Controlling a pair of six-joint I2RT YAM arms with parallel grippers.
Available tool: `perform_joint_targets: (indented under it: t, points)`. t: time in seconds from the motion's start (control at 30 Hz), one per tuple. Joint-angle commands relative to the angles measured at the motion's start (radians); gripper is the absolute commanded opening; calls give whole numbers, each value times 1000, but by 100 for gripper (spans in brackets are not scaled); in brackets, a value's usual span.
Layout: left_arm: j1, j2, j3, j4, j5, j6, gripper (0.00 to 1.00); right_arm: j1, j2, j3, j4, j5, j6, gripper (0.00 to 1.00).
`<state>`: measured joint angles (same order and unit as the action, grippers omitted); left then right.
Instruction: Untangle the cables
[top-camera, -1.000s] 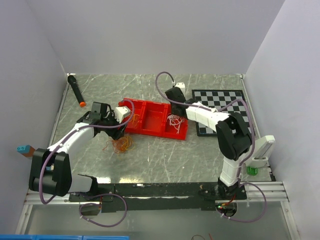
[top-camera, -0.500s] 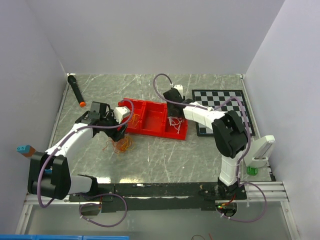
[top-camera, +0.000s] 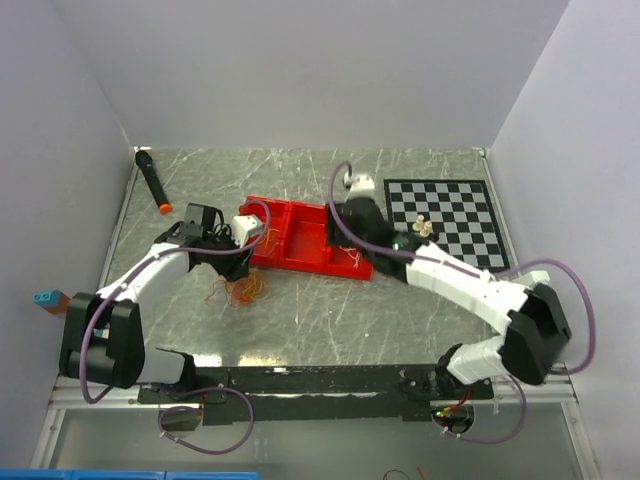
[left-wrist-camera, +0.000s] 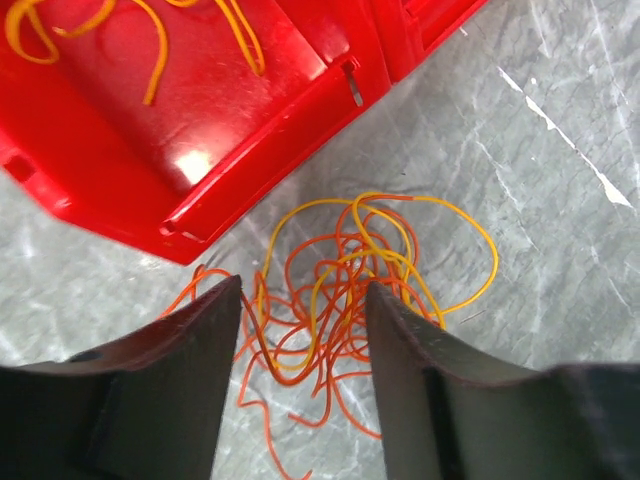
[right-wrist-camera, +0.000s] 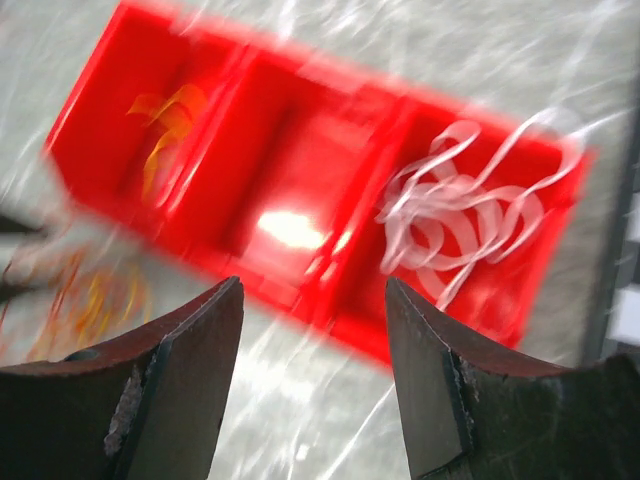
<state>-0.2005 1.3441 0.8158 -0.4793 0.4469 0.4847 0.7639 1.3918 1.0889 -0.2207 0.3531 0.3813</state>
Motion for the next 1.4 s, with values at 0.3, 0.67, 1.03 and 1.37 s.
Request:
perform_joint_targets:
  t: [0.3,0.67,1.03,1.37]
  points:
    - [1,-14,69,-96,131,12,1,198,10,-235,270,-296,76,62]
    - [-75,-198,177,-344,406,101,1,213,12,-173,271,-321,42,66]
    - [-284,-158,240,-246,400,-58,2,207,-299,-375,236,-261,34,66]
    - [-287,-140,123,-140,205,-97,62,201,-338,-462,225,-279,76,64]
